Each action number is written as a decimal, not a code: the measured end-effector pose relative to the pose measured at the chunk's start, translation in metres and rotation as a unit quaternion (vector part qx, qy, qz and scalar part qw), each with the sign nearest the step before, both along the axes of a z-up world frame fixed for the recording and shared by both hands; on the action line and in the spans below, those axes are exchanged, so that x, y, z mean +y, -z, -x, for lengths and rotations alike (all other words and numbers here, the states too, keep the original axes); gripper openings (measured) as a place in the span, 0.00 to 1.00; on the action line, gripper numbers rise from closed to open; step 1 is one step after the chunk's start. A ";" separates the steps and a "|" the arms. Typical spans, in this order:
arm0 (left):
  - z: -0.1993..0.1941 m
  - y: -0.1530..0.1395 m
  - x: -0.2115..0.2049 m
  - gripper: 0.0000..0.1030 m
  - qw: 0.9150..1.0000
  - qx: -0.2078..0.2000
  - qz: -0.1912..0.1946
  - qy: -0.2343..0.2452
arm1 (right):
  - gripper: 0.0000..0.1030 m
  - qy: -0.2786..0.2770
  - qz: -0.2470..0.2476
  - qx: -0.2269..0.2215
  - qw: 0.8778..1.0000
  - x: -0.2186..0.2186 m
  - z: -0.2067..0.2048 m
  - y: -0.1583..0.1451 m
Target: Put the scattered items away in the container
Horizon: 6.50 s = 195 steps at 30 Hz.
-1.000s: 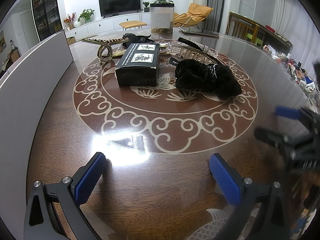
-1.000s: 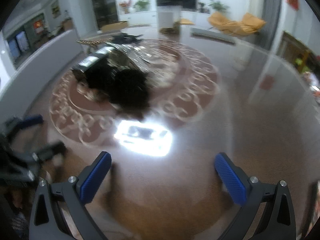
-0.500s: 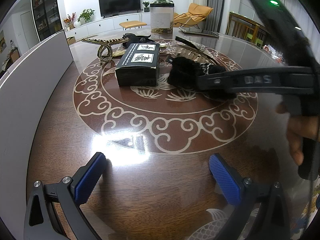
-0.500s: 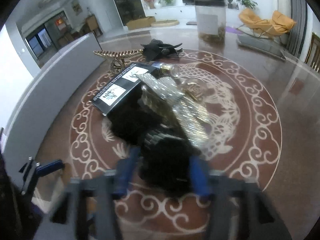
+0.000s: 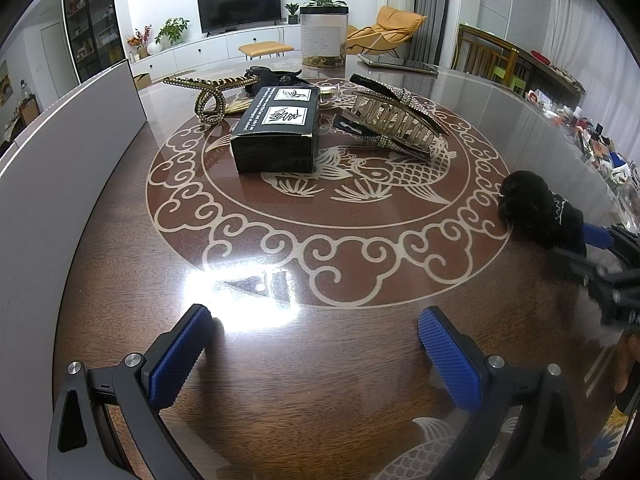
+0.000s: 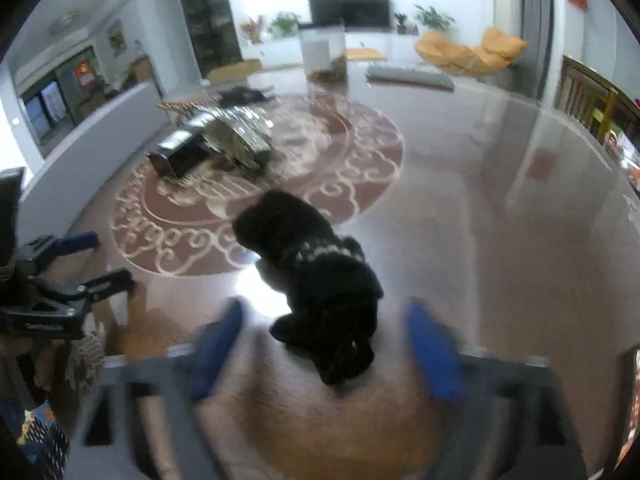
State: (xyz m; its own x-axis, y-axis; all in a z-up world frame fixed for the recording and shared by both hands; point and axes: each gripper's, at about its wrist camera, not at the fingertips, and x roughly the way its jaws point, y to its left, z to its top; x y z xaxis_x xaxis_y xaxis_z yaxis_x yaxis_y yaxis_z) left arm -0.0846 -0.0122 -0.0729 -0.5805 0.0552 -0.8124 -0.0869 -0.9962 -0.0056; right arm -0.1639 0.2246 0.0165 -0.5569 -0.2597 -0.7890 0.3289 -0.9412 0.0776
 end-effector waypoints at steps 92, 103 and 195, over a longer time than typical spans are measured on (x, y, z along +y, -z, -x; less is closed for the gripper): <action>0.004 0.000 -0.008 1.00 1.000 0.000 0.002 -0.017 | 1.00 -0.004 -0.047 -0.003 0.999 -0.010 0.005 0.005; 0.004 0.000 -0.008 1.00 1.000 0.000 0.002 -0.017 | 1.00 -0.004 -0.047 -0.003 0.999 -0.010 0.005 0.005; 0.003 -0.001 -0.008 1.00 1.000 0.000 0.002 -0.018 | 1.00 -0.005 -0.046 -0.003 0.999 -0.009 0.006 0.005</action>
State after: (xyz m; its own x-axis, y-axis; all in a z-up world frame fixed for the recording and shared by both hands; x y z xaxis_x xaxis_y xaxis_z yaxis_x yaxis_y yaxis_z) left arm -0.0879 -0.0204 -0.0724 -0.5816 0.0321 -0.8129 -0.0516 -0.9987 -0.0025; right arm -0.1698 0.2152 0.0112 -0.5496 -0.1905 -0.8134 0.3377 -0.9412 -0.0078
